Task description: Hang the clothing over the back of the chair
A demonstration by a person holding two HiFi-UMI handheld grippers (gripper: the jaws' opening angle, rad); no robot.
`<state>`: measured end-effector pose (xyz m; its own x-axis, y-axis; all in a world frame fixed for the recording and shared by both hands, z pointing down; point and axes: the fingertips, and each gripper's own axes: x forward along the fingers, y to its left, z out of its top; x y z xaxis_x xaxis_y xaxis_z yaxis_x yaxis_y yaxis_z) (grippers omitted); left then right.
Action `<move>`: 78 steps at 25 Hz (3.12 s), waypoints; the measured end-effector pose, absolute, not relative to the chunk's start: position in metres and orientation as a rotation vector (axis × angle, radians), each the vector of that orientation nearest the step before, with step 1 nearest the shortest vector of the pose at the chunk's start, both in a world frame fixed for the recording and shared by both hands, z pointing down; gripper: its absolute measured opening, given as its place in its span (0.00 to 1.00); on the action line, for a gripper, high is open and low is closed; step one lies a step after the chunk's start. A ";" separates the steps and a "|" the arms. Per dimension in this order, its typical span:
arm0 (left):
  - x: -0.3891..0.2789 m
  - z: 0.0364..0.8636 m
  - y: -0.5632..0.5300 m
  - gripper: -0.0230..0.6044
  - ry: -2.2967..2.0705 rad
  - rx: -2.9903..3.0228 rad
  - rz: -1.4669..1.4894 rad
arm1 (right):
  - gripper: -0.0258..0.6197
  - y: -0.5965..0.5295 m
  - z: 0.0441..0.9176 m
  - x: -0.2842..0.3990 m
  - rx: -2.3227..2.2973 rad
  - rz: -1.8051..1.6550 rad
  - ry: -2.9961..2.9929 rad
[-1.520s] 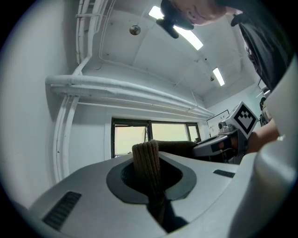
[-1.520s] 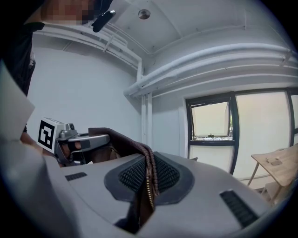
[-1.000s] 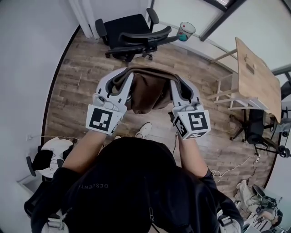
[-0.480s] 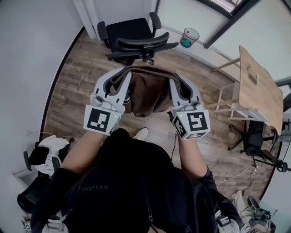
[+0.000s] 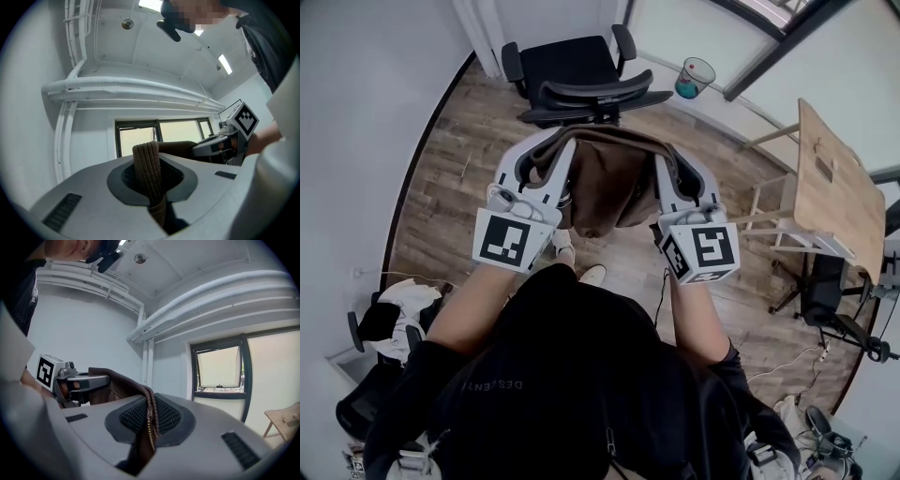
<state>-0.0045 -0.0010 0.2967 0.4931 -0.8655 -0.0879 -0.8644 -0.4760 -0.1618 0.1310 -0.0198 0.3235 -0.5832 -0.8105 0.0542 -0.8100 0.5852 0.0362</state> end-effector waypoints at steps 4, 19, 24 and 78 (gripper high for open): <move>-0.010 0.291 -0.021 0.11 1.478 -2.544 0.020 | 0.11 -0.037 0.318 0.125 1.410 -0.031 -2.734; -0.025 0.257 -0.110 0.11 1.368 -2.521 0.078 | 0.11 -0.126 0.282 0.110 1.496 -0.118 -2.712; -0.028 0.243 -0.143 0.11 1.324 -2.509 0.093 | 0.11 -0.157 0.267 0.107 1.535 -0.155 -2.694; -0.083 0.322 -0.378 0.11 1.713 -2.405 -0.118 | 0.11 -0.416 0.348 0.048 0.984 0.066 -2.832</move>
